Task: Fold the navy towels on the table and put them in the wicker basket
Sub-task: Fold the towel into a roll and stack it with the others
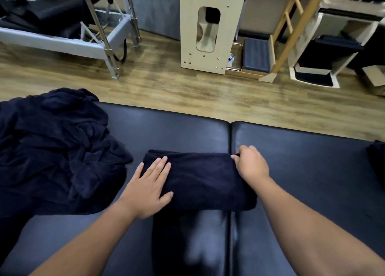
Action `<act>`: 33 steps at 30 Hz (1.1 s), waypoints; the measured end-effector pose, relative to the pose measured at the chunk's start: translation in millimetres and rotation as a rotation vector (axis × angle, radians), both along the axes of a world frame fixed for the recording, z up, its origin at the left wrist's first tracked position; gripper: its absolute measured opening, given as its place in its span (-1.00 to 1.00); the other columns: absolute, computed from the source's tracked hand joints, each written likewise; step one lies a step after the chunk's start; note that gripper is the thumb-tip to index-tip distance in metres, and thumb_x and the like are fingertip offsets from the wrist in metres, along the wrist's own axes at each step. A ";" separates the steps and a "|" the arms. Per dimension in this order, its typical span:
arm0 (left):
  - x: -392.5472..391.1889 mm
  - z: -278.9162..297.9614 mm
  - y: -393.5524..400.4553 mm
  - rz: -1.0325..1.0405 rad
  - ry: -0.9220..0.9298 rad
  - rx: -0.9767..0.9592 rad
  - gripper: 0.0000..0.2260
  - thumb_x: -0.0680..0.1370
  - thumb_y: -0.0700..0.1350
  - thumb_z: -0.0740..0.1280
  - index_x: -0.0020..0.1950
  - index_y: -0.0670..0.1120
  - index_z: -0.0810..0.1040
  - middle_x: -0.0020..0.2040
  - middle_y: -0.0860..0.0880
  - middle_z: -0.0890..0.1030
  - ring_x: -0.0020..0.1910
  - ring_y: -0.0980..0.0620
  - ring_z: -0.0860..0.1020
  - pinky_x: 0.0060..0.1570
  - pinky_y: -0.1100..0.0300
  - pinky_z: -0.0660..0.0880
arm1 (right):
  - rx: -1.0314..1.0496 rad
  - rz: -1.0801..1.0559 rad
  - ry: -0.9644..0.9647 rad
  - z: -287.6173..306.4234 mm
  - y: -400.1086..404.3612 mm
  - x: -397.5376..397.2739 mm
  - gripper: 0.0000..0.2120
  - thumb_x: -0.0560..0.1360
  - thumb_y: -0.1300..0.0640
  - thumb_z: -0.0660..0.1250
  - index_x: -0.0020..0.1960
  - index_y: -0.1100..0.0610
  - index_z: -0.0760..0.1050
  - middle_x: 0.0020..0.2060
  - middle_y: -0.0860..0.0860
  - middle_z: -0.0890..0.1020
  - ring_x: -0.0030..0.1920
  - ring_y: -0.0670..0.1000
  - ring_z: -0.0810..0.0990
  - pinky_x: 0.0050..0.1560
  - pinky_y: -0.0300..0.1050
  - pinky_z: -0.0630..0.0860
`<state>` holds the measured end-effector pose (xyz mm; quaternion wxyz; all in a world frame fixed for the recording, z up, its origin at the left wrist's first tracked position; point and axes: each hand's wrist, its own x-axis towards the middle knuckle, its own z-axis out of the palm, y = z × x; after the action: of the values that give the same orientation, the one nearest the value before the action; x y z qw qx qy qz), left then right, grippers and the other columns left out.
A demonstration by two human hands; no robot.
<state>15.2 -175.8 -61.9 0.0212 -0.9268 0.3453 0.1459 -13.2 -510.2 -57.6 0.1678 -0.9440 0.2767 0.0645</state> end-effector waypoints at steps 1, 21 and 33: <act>-1.2 0.9 2.3 0.024 -0.006 -0.011 -0.30 0.59 0.27 -0.07 0.66 -0.02 -0.04 0.66 -0.02 -0.18 0.63 0.04 -0.22 0.59 -0.10 -0.08 | -0.015 -0.004 0.026 0.0 4.9 1.9 -0.74 0.63 -0.06 0.27 0.13 0.14 0.48 0.08 0.13 0.54 0.10 0.24 0.56 -0.05 0.03 0.45; -4.3 15.0 -18.9 -0.011 -0.299 -0.065 -0.77 0.41 -0.05 0.42 0.01 -0.12 0.57 -0.05 -0.18 0.52 -0.10 -0.24 0.48 -0.23 -0.07 0.46 | -0.001 0.154 0.342 24.9 81.9 -52.9 -0.40 0.62 -0.31 -0.02 0.60 -0.22 -0.09 0.64 0.01 -0.14 0.57 0.34 -0.28 0.43 0.53 -0.05; 3.3 4.6 -7.6 0.581 0.419 -0.288 -0.29 0.44 0.48 0.18 0.57 0.36 0.13 0.65 -0.02 -0.27 0.52 -0.35 0.25 0.51 -0.06 0.21 | 0.180 -0.071 0.382 34.1 93.4 -57.1 -0.18 0.39 -0.46 0.13 0.56 -0.29 -0.07 0.59 -0.10 -0.06 0.53 0.39 -0.01 0.35 0.47 0.27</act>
<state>18.5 -183.3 -57.3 -0.2223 -0.9296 0.0821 0.2821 -70.4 -416.9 -23.5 0.1983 -0.8854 0.3299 0.2606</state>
